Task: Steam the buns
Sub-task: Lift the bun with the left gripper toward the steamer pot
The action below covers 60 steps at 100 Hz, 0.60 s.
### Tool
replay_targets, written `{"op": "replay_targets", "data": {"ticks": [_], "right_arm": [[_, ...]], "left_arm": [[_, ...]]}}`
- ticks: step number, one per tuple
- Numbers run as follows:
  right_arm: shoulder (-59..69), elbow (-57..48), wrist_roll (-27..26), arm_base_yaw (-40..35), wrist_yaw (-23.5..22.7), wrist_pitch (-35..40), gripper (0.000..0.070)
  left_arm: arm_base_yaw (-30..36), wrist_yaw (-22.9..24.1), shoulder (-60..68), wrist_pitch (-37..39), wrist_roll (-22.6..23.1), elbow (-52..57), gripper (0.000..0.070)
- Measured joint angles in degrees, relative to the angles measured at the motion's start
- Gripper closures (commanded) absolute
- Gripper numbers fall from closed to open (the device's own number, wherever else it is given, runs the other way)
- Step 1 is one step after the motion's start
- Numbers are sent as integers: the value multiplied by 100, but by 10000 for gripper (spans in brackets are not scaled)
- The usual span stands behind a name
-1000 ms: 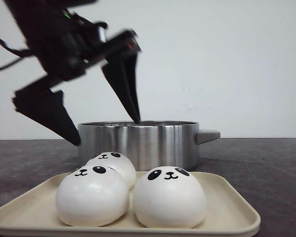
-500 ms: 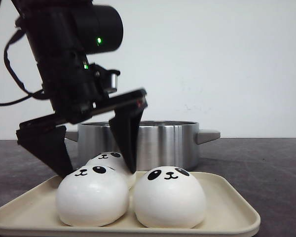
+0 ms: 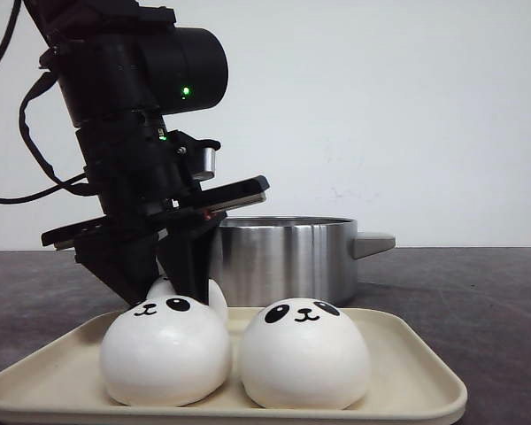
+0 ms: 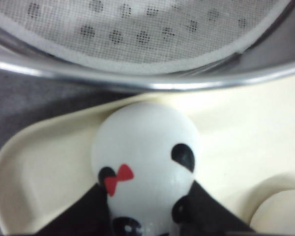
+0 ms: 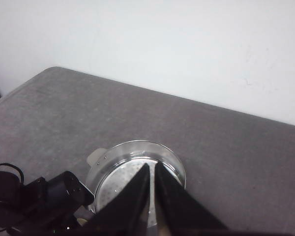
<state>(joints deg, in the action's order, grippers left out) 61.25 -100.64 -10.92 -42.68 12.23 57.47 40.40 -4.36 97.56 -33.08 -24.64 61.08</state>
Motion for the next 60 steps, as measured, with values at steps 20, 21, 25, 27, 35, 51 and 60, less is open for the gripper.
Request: {"op": "replay_targets", "data": {"ticks": [20,21,25,27,35,51,60], "right_arm": [[0,0,0,0,0,17,691],[0,0,0,0,0,17,691],[0,0,2,0,0,17,691],[0,0,0,0,0,17,691],[0,0,0,0,0,15,691],[0,0,0,0,0,-17,691],[0,0,0,0,0,-28,691]], "left_arm": [[160,4,-210,-566,2,127,699],[181,2,-251,-597,2,140,699],[284,-11,-424,-684,11,203,699],[343,-11,-525,-726,24,256,699],[575,-7,-951,-809,120,568,699],[778,568,-1532,-702,262,1250,699],[695,870,-1530,-540,385,1604,699]]}}
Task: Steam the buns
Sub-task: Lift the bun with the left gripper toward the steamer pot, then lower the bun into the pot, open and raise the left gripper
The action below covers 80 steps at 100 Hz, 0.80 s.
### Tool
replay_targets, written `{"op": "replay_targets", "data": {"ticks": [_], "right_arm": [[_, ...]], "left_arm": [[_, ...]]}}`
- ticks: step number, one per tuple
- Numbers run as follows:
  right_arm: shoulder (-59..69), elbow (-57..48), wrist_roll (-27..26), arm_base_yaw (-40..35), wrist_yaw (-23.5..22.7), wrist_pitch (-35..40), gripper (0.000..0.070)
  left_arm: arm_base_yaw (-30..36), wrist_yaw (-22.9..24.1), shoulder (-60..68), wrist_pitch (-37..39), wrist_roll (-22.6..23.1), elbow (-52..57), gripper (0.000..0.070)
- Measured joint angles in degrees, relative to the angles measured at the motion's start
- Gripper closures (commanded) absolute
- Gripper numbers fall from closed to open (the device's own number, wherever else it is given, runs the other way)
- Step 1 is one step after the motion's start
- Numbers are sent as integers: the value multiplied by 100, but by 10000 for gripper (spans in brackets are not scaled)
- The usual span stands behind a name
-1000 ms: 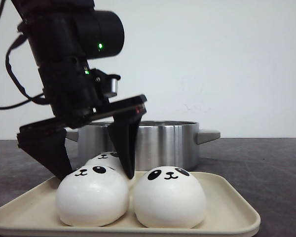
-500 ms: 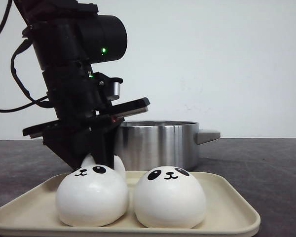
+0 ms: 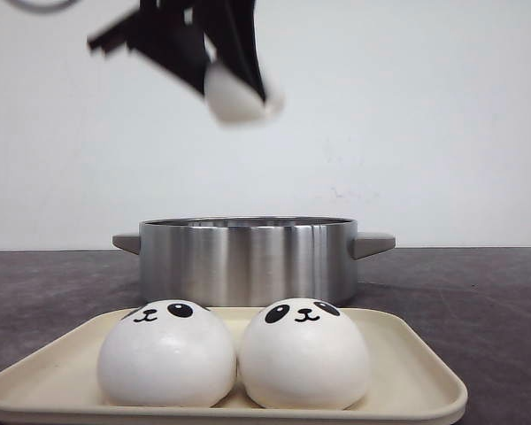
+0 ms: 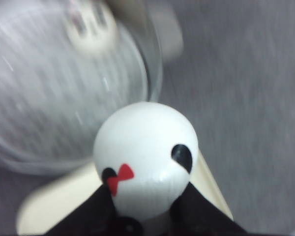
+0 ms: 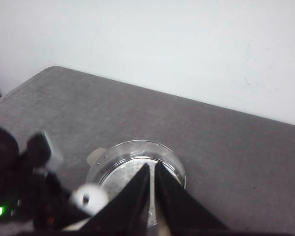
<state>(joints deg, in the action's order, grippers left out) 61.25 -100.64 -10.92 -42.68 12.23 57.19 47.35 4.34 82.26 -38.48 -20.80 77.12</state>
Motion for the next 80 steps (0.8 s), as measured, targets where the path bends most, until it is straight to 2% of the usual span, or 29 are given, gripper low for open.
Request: {"op": "replay_targets", "data": {"ticks": [16,38,69,80], "right_arm": [[0,0,2,0,0,2,691],[0,0,2,0,0,39,691],[0,0,2,0,2,225,691],[0,0,2,0,0,315,691]], "left_arm": [[-452,85,197,503,326,387,699],[-1139,114,927,1110,435,407,699],[-1390,111,2238,1464,780,407,696],[-1429,111,2590,1604,837,407,608]]}}
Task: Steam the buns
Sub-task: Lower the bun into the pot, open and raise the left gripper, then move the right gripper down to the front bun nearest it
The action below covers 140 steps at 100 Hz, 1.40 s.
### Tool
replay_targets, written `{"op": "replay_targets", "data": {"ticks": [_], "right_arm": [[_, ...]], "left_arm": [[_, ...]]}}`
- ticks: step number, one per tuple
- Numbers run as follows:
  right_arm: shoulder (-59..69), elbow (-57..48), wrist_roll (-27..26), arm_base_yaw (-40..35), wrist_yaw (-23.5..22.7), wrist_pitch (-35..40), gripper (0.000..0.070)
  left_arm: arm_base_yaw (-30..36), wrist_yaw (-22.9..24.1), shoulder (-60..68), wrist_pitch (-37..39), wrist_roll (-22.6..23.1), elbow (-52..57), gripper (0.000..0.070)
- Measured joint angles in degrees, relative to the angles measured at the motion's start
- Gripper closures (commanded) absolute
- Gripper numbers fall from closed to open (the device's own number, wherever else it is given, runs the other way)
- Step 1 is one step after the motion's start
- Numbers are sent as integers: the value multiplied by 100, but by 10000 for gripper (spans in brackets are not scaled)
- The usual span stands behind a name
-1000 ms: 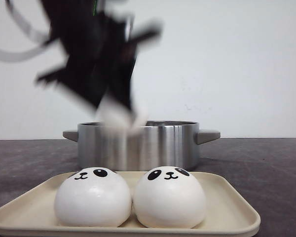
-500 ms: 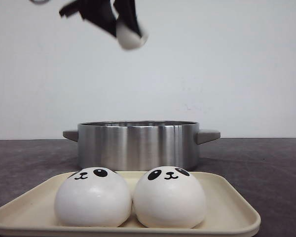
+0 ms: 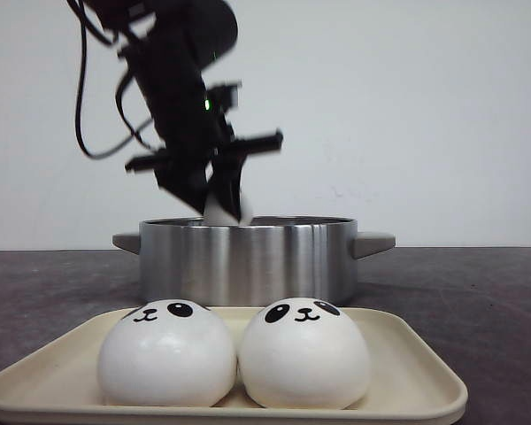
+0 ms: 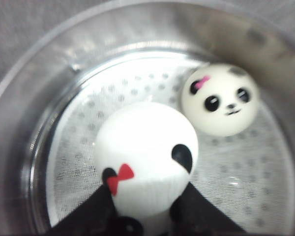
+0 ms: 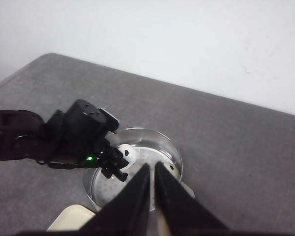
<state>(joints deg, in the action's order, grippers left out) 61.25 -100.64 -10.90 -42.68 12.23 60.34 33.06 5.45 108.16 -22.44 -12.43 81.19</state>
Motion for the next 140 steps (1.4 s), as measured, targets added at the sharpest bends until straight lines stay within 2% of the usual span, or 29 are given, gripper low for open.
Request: {"op": "replay_targets", "data": {"ticks": [12,30,39,60,77,83,105,117,140], "right_arm": [[0,0,0,0,2,203,691],[0,0,0,0,2,319,691],[0,0,0,0,2,321,691],[9,0,2,0,2,323,691],[118,0,2,2,2,369,691],[192,46,2,9,2,391,691],[487,1047,-7,31,-68,376,691],[551,2026,-186,31,-514,-31,691],[549,3674,-890,0,-1727,-1060,686]], "left_arm": [[-17,0,188,160,125,-2,483],[-35,0,205,448,186,-2,184],[-48,0,205,356,205,44,96],[-68,0,205,-7,238,518,96],[-68,2,205,-1106,238,1241,159],[-68,2,179,-1421,236,1473,160],[17,68,-688,-2017,-77,1484,160],[192,133,-1447,-2044,-155,1484,160],[509,184,-2741,-2291,-199,1486,160]]}}
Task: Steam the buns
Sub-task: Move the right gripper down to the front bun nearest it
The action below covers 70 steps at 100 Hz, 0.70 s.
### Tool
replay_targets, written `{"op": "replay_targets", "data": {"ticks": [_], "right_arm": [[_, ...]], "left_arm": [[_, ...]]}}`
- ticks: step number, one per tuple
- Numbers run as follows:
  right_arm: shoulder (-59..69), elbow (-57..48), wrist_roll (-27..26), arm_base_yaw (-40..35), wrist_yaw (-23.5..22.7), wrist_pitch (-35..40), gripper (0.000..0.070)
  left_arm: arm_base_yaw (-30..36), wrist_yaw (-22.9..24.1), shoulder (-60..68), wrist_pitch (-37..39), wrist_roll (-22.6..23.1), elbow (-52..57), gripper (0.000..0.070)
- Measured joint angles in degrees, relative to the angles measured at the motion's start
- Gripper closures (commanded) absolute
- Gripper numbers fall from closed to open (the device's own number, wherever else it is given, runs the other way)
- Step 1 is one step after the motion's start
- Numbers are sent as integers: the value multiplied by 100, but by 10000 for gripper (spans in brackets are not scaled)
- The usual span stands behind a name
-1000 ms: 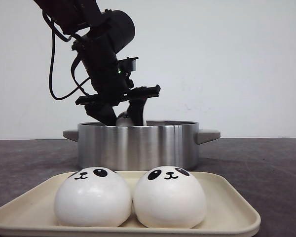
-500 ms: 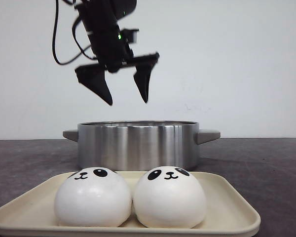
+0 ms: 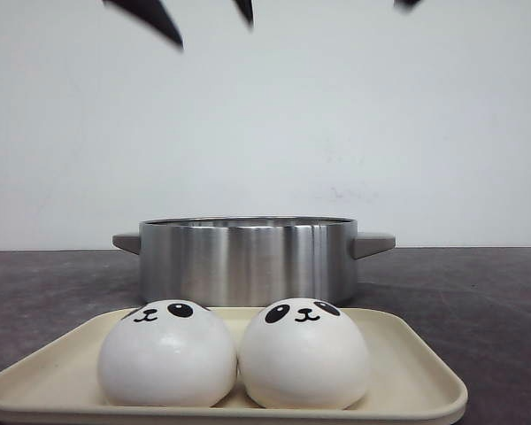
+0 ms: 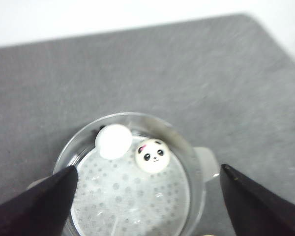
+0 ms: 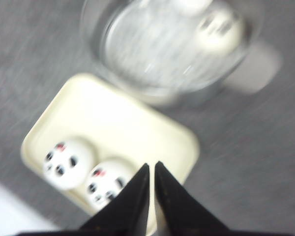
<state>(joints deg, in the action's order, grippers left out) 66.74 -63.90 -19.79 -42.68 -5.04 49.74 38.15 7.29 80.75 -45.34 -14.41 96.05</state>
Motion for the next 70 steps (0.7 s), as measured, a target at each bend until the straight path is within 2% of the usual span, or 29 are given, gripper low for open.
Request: {"op": "replay_targets", "data": {"ticks": [5,16,21,41,70], "right_arm": [[0,273,-160,-37,-269,-85,625],[28,629,-431,-195,-505,-87,275],[48,691,-501,-278,-588,-83,182],[188,730,-726,-717,-688,-144,178],[1012,730,-1003,-1137,-675,-503,178]], "left_arm": [[70,22,-247,-120,-2,0,160],[221,26,-765,-404,-2,0,160],[260,28,-973,-562,-2,0,160],[271,37,-1534,-1058,-13,0,160],[275,37,-1993,-1351,-13,0,160]]}}
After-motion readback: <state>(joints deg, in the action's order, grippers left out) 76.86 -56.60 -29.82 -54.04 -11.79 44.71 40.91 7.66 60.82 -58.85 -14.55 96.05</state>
